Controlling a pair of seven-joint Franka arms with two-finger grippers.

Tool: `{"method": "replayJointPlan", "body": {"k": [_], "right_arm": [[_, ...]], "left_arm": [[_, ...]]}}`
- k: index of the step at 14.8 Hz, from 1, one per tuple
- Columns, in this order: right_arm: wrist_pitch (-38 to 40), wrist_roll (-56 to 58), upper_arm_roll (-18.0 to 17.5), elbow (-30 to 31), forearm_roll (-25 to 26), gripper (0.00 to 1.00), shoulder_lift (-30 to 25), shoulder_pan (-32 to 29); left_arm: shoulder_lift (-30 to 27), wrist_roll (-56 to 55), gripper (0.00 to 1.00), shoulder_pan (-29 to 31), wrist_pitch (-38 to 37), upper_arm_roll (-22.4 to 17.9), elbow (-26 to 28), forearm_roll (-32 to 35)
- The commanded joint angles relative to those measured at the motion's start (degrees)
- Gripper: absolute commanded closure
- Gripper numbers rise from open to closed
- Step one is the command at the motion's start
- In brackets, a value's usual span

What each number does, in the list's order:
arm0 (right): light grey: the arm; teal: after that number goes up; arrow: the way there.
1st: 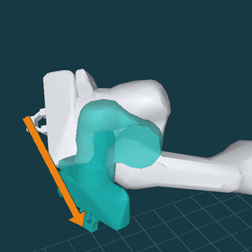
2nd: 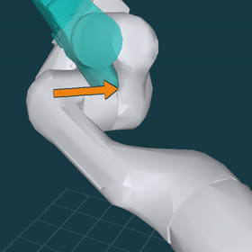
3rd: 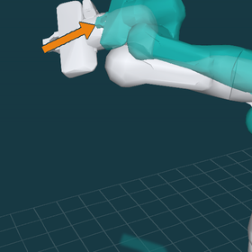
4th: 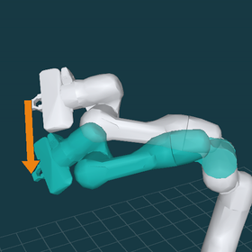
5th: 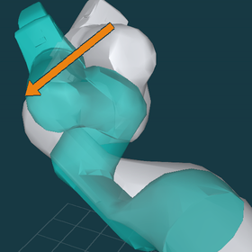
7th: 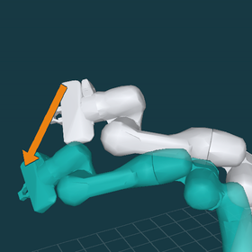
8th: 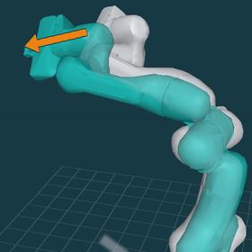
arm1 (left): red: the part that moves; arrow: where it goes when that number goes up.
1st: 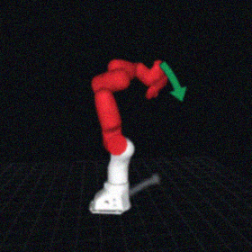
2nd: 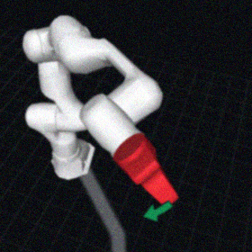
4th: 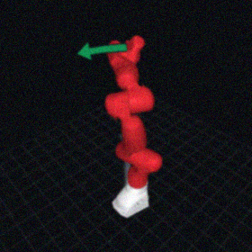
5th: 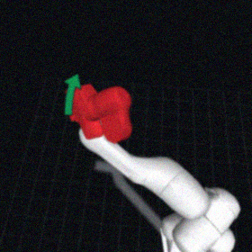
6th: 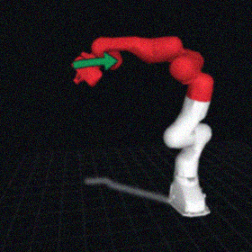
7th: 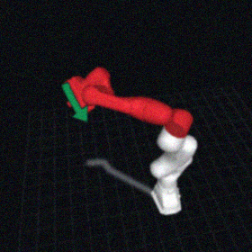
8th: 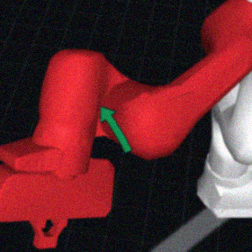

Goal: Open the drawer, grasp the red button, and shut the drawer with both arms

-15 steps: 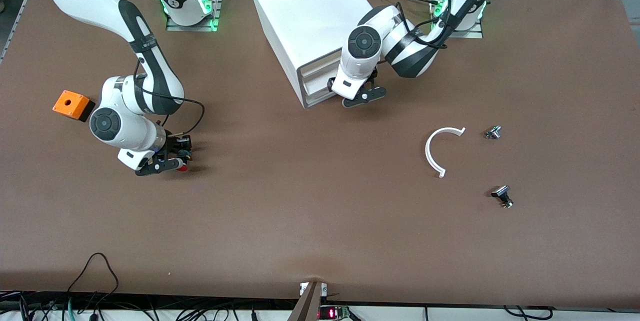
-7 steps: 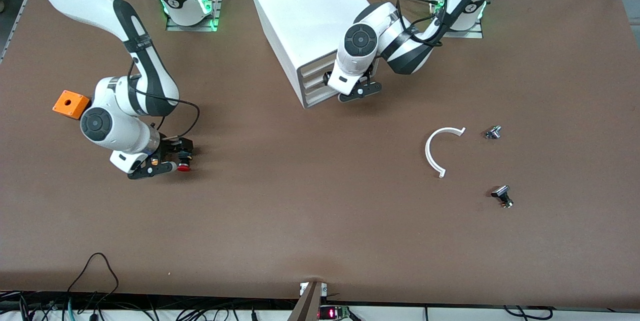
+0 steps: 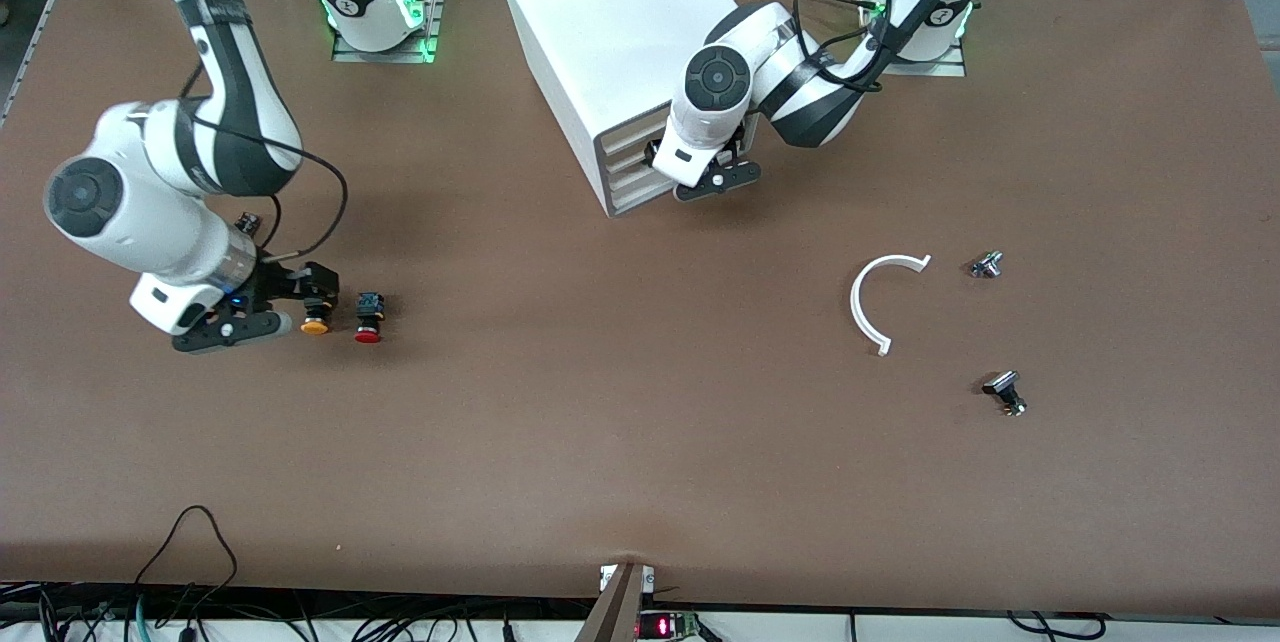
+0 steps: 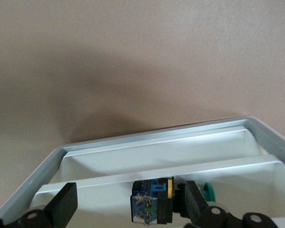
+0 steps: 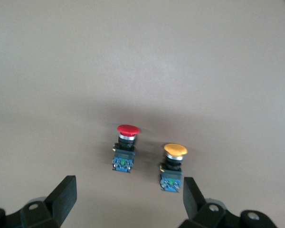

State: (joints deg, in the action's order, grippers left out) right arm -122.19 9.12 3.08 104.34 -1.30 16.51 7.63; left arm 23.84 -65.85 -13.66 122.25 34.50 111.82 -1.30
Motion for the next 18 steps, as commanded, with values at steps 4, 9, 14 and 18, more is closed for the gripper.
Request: {"method": "replayJointPlan", "body": {"k": [4,9,14,18], "right_arm": [[17.5,-3.7,-0.3,-11.9,1.9,0.01,-3.8,0.3],[22.4,-13.1,-1.1,-13.9,2.8,0.01,-9.3,0.4],[28.0,-16.8,-5.8,-13.4,2.6,0.01,-13.9,-3.4],[28.9,-16.9,-10.8,-13.4,2.1,0.01,-15.9,-9.7]], "left_arm": [[-0.5,8.2,0.0,7.7,-16.2,-0.1,-13.4,7.9],[-0.7,19.4,0.0,16.1,-28.5,-0.1,-24.3,9.4],[-6.7,40.3,0.0,20.7,-32.1,-5.4,-27.4,9.2],[-15.9,65.6,0.0,14.5,-31.9,-23.5,-24.1,8.1]]}}
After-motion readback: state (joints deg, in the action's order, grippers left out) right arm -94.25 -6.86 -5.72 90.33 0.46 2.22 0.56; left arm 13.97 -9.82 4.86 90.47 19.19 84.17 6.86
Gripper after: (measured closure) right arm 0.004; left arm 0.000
